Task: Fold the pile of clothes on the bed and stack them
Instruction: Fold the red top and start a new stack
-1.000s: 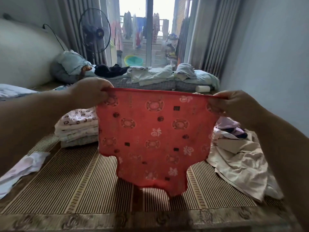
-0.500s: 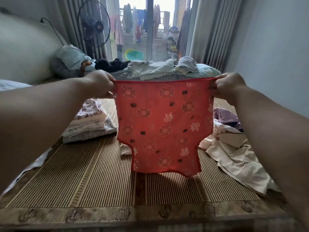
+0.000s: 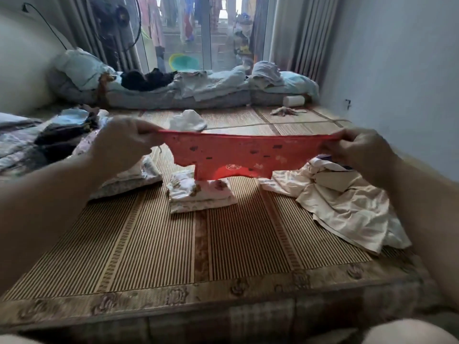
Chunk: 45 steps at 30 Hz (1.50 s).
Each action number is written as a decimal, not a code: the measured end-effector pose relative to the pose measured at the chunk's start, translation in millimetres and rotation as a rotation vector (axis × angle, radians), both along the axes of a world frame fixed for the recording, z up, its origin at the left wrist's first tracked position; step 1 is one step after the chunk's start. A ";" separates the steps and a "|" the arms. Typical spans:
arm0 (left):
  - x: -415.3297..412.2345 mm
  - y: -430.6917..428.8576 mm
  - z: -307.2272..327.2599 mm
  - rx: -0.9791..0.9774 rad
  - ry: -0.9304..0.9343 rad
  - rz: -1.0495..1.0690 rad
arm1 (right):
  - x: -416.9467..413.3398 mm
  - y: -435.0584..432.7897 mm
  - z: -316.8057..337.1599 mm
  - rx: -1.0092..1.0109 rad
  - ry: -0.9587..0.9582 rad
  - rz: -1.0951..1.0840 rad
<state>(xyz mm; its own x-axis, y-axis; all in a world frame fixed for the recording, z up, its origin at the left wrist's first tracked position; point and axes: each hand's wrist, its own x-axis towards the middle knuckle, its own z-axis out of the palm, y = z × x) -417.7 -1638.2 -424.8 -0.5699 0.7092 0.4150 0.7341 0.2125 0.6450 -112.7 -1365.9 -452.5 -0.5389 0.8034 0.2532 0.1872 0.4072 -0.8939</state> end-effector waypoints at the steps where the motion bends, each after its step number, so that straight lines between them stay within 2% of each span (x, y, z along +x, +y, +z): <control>1: 4.6 -12.4 -19.1 -0.103 0.089 0.005 | 13.7 -5.8 -16.0 -0.038 -0.068 0.057; 2: 11.1 -26.8 -38.0 -0.186 0.163 -0.018 | 26.8 -11.6 -32.0 -0.068 -0.141 0.109; 7: 43.5 -79.1 -111.4 -0.573 0.052 -0.172 | 71.8 -45.8 -96.7 -0.168 -0.541 0.229; 11: 59.0 -101.5 -139.3 -0.924 -0.036 -0.396 | 90.7 -61.4 -116.0 -0.296 -0.717 0.345; 13: 57.8 -102.8 -138.3 -0.978 -0.128 -0.461 | 91.8 -59.8 -114.8 -0.314 -0.744 0.385; 16: 42.6 -90.0 -136.7 -0.881 -0.258 -0.459 | 80.4 -50.6 -111.1 -0.337 -0.690 0.336; 21: 3.9 -31.6 -135.9 -0.621 -0.321 -0.283 | 33.7 -21.7 -101.7 -0.252 -0.480 0.136; 24: -18.0 15.4 -136.1 -0.530 -0.225 -0.147 | -9.0 1.7 -105.0 -0.246 -0.360 -0.025; 26: -27.3 46.2 -138.5 -0.520 -0.124 -0.047 | -39.4 19.3 -114.8 -0.247 -0.295 -0.134; 28: -30.0 70.4 -147.5 -0.542 -0.105 0.039 | -63.4 32.8 -128.8 -0.249 -0.251 -0.227; 31: -21.4 88.4 -174.5 -0.583 -0.079 0.094 | -73.7 33.4 -154.4 -0.129 -0.395 -0.317; 33: -10.6 81.5 -194.2 -0.560 -0.001 0.048 | -62.5 18.1 -169.5 0.040 -0.482 -0.258; 35: -4.4 61.9 -212.0 -0.518 0.127 -0.092 | -41.3 2.7 -182.1 0.182 -0.572 -0.061; 37: -4.5 35.1 -222.5 -0.494 0.211 -0.320 | -15.5 -8.8 -187.6 0.207 -0.656 0.175; 39: -10.3 11.6 -233.0 -0.574 0.281 -0.451 | 4.5 -10.8 -192.3 0.199 -0.770 0.293; 41: -14.4 -2.2 -242.1 -0.624 0.279 -0.437 | 12.4 -7.2 -195.9 0.215 -0.808 0.283; 45: -11.9 -4.7 -242.1 -0.473 0.294 -0.352 | 4.5 -11.4 -191.0 0.251 -0.714 0.123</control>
<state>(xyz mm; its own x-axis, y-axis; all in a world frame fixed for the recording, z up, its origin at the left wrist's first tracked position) -429.6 -1642.9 -666.9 -0.1810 0.9767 0.1156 0.9428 0.1389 0.3031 -108.2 -1377.3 -643.5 -0.7220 0.6915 -0.0229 0.6248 0.6375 -0.4509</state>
